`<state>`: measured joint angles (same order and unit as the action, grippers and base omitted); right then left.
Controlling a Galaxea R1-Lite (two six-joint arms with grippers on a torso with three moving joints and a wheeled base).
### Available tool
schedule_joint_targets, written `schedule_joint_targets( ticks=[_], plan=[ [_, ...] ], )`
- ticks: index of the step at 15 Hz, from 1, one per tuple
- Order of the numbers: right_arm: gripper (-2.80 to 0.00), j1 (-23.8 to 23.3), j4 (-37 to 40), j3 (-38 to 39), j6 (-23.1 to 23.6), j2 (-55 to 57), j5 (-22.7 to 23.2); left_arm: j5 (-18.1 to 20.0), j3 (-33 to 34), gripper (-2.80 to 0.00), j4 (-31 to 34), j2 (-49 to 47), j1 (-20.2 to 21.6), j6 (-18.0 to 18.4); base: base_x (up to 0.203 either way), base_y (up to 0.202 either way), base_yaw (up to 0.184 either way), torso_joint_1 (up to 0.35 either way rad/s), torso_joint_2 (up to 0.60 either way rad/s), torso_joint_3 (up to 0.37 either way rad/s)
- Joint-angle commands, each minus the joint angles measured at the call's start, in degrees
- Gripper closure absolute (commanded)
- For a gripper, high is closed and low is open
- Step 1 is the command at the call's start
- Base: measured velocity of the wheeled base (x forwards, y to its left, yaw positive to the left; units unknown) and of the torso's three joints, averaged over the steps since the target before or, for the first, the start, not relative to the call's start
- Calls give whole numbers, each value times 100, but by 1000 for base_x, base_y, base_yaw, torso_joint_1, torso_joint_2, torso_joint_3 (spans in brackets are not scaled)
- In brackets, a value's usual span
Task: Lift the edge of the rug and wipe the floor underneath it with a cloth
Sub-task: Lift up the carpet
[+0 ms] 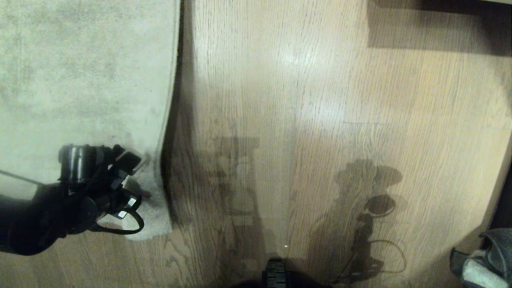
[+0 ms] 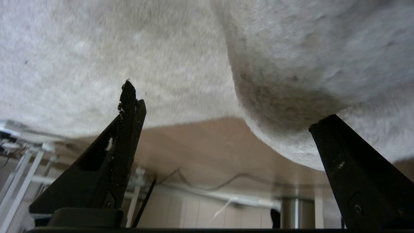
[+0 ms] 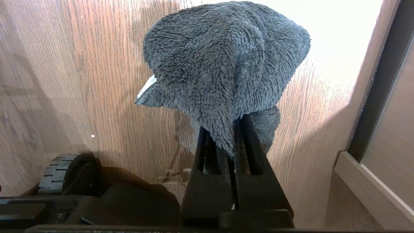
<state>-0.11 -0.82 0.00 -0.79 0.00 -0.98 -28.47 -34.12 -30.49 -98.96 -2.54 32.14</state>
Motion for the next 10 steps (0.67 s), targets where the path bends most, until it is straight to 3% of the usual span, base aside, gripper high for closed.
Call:
schedule_joint_targets(
  ticks=[1, 4, 10],
  plan=[
    [0, 2, -3, 0, 0, 9, 1, -13, 269, -280, -712, -454, 6, 60, 0, 0, 0, 0, 0, 0],
    [0, 2, -6, 0, 0, 9, 1, -10, 520, -280, -1280, -813, -30, 94, 0, 0, 0, 0, 0, 0],
    [0, 2, 2, 0, 0, 9, 1, -1, 564, -280, -1342, -728, -331, -119, 0, 0, 0, 0, 0, 0]
  ],
)
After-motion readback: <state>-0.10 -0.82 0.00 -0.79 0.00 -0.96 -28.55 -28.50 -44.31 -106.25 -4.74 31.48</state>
